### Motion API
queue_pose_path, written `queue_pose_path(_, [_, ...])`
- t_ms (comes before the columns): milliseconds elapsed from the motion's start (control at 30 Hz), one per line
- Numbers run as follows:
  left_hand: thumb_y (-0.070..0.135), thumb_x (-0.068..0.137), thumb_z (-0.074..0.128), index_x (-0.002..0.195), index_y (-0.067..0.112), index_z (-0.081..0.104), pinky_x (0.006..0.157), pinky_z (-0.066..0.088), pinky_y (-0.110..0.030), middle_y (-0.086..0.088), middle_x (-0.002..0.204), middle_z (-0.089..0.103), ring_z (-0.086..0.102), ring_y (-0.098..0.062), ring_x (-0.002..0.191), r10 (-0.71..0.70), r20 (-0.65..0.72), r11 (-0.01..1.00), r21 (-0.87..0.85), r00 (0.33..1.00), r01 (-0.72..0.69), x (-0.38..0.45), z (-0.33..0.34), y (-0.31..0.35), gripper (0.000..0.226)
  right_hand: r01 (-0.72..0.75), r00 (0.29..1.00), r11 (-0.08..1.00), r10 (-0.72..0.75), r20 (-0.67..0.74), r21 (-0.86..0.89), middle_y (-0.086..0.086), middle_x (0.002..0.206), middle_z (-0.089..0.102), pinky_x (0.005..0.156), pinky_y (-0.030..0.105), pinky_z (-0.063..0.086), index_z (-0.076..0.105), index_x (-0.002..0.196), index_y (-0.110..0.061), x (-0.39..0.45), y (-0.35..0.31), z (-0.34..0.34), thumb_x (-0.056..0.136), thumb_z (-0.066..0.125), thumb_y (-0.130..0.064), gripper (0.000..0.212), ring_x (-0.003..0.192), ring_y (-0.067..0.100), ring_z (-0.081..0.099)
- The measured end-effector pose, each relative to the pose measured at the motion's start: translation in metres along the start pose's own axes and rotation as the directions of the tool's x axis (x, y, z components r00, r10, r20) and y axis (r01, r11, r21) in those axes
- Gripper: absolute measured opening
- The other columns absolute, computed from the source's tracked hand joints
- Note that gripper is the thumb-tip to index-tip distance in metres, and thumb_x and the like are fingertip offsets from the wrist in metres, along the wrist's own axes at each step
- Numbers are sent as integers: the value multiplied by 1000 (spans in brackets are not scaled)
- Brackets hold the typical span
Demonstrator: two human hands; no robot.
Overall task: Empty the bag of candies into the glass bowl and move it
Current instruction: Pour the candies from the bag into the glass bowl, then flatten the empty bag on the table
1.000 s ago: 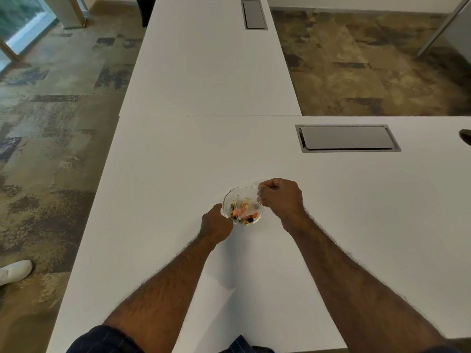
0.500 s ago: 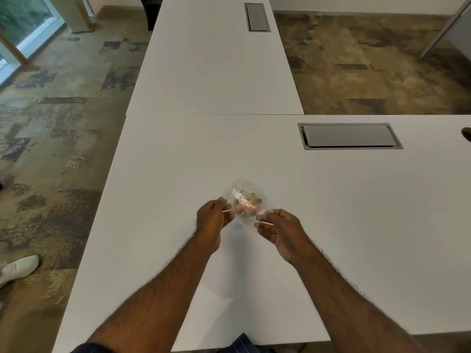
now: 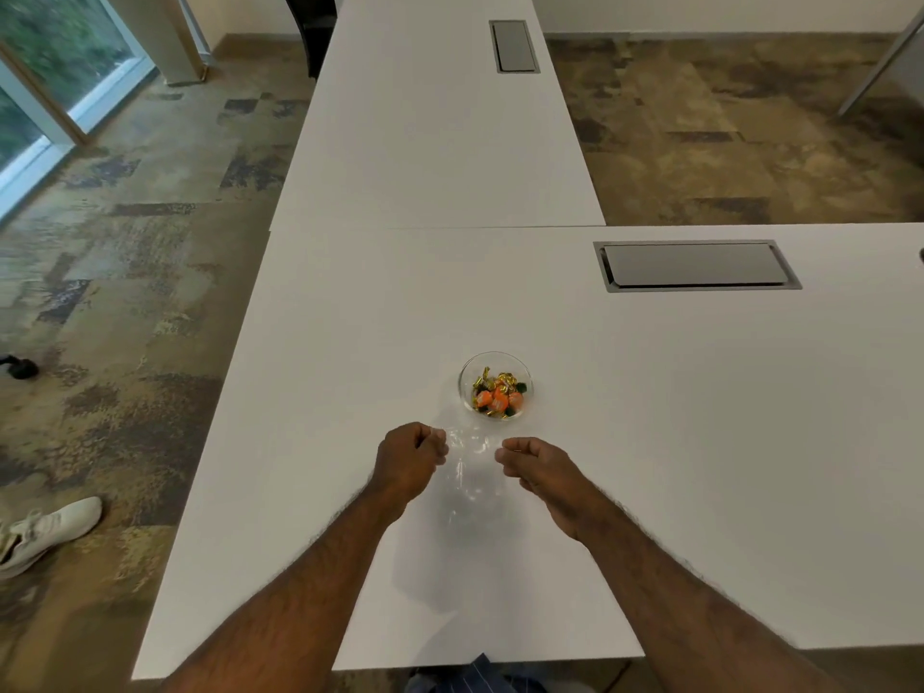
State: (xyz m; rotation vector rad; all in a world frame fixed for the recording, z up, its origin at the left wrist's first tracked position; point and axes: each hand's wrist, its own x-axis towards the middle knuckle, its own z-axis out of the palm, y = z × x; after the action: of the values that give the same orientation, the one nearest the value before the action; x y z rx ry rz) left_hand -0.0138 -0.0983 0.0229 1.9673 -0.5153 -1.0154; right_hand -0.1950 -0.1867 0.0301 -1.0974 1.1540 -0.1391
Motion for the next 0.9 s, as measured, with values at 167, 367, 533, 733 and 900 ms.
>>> queue_pose_path(167, [19,92,58,81,7,68,68,52,-29,-4,77,72,64,-14,66,-40,67,992,124,997,31,-14,-4,-22,19,4,998,999,-2,-56,42,4,91,75,75,29,49,72,95,-12,3,14,19,88,70,-25,15,80,17,64])
queue_pose_path(367, [20,94,56,85,5,66,67,53,-31,-7,81,72,64,-16,68,-107,56,991,91,993,102,-26,-10,-40,20,-49,998,999,50,34,-20,0,82,72,66,25,49,74,92,-14,0,29,33,82,76,-29,18,71,12,60])
queue_pose_path(533, [24,89,64,90,9,68,64,53,-29,-5,79,71,64,-15,67,-151,119,986,-58,981,159,-36,-12,-49,15,-87,995,996,87,42,0,3,82,68,66,28,48,72,86,-16,1,33,42,80,78,-19,8,73,15,57])
queue_pose_path(733, [21,81,74,93,12,74,67,51,-32,-2,74,70,61,-17,69,-222,190,922,-279,956,269,-41,-10,-50,14,-113,989,991,104,110,77,-2,80,71,67,27,48,72,88,-19,-1,27,49,78,80,-28,15,71,13,60])
queue_pose_path(900, [21,82,73,97,10,73,66,51,-30,-1,69,67,60,-15,65,-241,217,888,-343,946,305,-37,-10,-50,19,-109,992,988,102,68,109,1,79,72,63,26,47,73,87,-17,1,26,51,82,76,-23,9,65,13,59])
